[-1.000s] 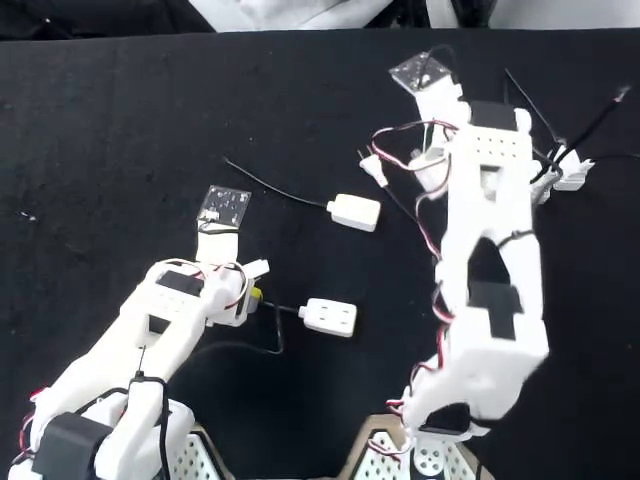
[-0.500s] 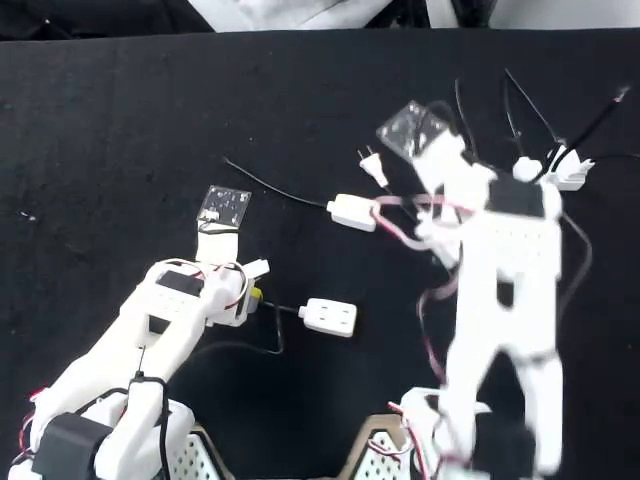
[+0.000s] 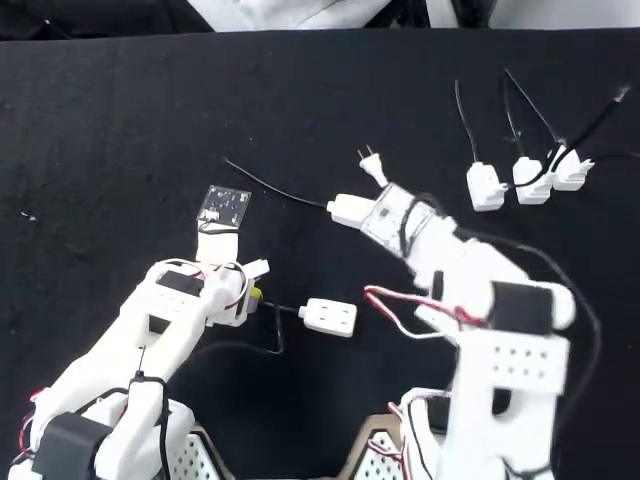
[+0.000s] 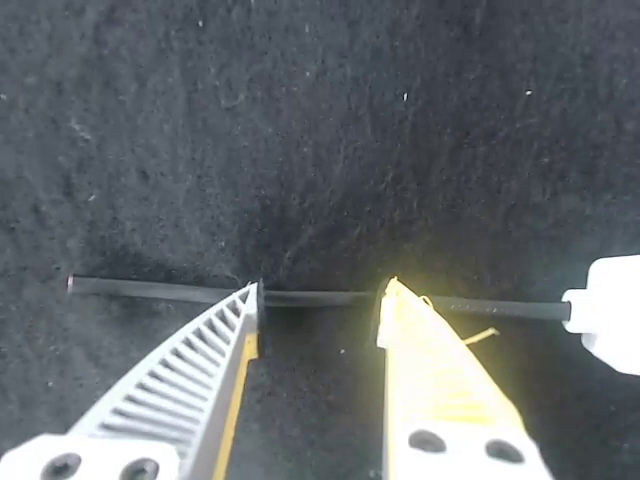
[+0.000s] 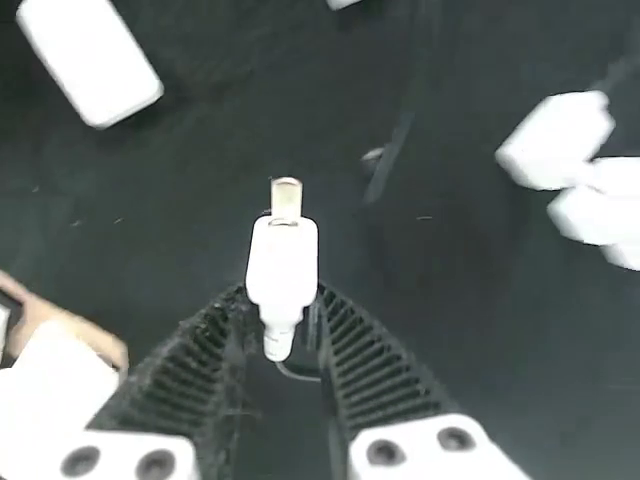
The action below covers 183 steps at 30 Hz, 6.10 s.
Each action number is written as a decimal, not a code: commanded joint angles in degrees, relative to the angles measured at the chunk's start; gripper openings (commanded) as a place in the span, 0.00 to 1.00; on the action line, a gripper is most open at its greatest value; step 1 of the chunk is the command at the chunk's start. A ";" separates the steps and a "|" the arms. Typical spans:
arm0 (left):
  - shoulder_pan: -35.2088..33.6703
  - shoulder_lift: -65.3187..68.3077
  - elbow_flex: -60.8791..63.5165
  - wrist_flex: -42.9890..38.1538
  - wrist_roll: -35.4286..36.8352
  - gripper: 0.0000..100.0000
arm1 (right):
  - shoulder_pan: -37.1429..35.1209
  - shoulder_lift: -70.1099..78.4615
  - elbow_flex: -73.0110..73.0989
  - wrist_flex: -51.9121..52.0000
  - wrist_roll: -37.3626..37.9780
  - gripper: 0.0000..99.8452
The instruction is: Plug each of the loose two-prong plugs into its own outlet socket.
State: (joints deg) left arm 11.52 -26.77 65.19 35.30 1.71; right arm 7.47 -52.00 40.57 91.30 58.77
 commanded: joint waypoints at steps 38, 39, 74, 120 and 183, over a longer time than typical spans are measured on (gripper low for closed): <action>0.04 -1.14 0.48 -0.88 0.70 0.20 | -6.86 46.81 0.31 -34.73 3.52 0.17; 0.04 -1.14 0.48 -0.88 0.70 0.20 | -6.59 46.81 -0.84 -33.32 3.43 0.20; 0.04 -1.14 0.48 -0.88 0.70 0.20 | 0.88 44.09 2.77 -41.76 -0.53 0.01; 0.04 -1.14 0.57 -0.79 0.70 0.20 | -2.20 35.65 -1.89 -29.54 -0.70 0.15; 0.04 -1.14 0.57 -0.88 0.70 0.20 | -4.40 42.95 -2.86 -23.47 16.79 0.08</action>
State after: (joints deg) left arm 11.52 -26.77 65.19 35.30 1.71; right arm 4.31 -4.44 38.99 63.96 75.30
